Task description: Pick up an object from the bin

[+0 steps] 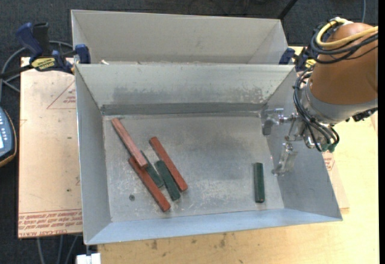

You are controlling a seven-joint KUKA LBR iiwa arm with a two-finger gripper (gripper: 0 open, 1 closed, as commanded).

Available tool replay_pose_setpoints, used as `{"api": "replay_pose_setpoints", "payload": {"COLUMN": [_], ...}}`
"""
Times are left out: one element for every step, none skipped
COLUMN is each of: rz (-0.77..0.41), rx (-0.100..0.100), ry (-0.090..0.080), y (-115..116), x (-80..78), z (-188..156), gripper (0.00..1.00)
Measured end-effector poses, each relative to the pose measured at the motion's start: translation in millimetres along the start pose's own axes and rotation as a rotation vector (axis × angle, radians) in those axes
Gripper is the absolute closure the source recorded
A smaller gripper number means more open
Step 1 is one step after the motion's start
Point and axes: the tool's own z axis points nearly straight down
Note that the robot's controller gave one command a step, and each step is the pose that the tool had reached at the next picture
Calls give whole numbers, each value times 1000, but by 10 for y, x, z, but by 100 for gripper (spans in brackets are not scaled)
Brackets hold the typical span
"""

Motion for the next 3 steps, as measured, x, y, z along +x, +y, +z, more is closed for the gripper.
{"api": "replay_pose_setpoints", "payload": {"rz": [-676, -1186, -1185], "rx": [0, 3, 4], "ry": [-2, -6, -7], "y": [28, 1, 0], "x": [404, 259, 253], "z": [1167, 1537, 1526], "gripper": [0, 0, 100]}}
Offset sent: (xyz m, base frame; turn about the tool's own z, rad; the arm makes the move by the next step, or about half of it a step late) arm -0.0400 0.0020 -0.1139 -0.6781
